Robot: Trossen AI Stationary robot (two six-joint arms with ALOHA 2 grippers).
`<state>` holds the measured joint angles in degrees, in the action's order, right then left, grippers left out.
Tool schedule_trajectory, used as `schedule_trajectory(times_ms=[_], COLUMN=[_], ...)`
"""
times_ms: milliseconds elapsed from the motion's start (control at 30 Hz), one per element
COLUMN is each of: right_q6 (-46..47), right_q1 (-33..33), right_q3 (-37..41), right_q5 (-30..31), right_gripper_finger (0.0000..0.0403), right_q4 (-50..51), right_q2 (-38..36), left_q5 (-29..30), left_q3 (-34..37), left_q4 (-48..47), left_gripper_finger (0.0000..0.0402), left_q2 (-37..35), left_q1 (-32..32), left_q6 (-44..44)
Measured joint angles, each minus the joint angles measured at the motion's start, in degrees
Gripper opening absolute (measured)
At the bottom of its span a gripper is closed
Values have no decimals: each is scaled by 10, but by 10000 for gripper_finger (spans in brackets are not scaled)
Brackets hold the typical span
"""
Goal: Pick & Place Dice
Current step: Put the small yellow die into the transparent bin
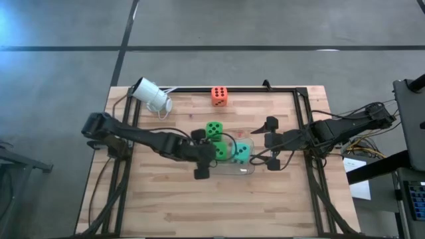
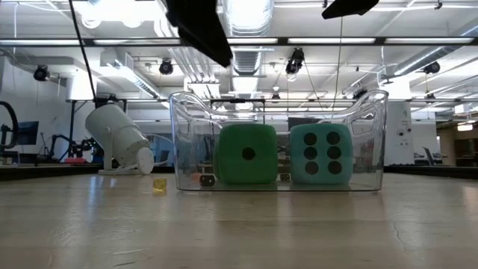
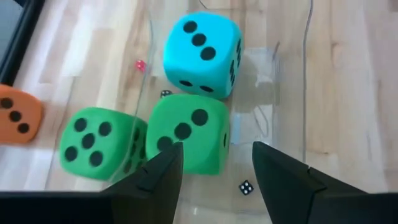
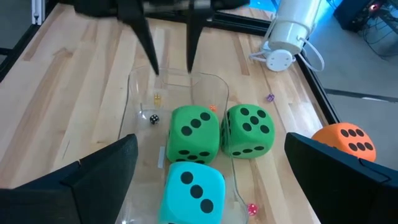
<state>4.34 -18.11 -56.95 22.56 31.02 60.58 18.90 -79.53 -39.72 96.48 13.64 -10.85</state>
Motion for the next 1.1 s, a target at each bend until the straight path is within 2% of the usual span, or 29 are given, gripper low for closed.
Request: schedule_trajectory(times_ms=[300, 600, 1100], right_q6=[2, -5, -4], right_q1=[0, 0, 0], right_q3=[0, 0, 0], right_q5=[0, 0, 0], right_gripper_finger=[400, 400, 400], right_q4=[0, 0, 0], right_q2=[0, 0, 0], left_q5=[2, 11, -3], left_q3=[0, 9, 132], left_q4=[-60, -133, -147], left_gripper_finger=[193, 197, 196], left_q2=[-44, -54, -56], left_q1=[37, 73, 106], left_q6=[-24, -101, -240])
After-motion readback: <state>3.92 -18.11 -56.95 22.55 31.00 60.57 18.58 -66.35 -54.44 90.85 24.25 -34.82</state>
